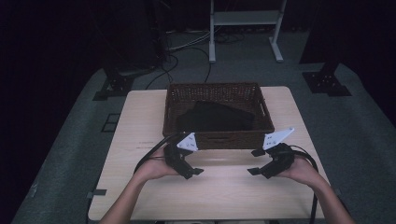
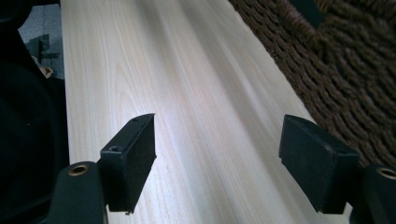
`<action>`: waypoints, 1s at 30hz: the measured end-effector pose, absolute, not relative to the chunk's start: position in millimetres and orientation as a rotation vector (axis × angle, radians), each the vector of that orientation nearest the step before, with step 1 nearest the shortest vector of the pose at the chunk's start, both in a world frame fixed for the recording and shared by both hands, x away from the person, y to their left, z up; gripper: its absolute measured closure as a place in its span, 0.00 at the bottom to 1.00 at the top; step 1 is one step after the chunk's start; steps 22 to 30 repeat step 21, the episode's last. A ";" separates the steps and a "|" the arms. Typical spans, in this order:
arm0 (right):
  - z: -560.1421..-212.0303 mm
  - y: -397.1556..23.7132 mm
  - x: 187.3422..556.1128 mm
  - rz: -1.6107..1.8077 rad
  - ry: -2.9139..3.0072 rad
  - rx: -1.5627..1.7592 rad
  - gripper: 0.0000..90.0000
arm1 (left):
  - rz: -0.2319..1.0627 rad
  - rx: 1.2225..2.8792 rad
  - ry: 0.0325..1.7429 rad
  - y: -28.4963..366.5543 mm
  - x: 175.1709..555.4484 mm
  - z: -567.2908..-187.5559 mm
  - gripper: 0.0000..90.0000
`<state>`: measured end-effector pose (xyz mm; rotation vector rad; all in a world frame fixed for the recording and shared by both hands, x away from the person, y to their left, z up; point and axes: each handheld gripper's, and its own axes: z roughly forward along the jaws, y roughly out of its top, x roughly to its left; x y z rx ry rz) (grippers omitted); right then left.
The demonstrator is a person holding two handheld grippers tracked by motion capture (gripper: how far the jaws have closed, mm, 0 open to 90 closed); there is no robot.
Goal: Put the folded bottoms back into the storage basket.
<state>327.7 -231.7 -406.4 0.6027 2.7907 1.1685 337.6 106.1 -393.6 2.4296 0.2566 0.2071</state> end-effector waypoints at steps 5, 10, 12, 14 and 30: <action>-413.5 -233.6 324.7 1.164 2.791 0.617 0.29 | 0.201 2.429 0.269 110.9 335.0 -400.1 0.12; -419.7 -234.3 321.4 1.168 2.795 0.626 0.29 | 0.204 2.431 0.284 114.4 331.2 -408.3 0.12; -421.7 -234.2 320.1 1.168 2.795 0.627 0.29 | 0.205 2.428 0.294 116.1 330.1 -411.3 0.12; -424.7 -234.8 318.0 1.173 2.792 0.633 0.29 | 0.222 2.435 0.314 117.5 329.8 -414.3 0.12; -432.2 -239.2 314.1 1.184 2.788 0.659 0.28 | 0.228 2.416 0.335 123.4 324.1 -422.8 0.11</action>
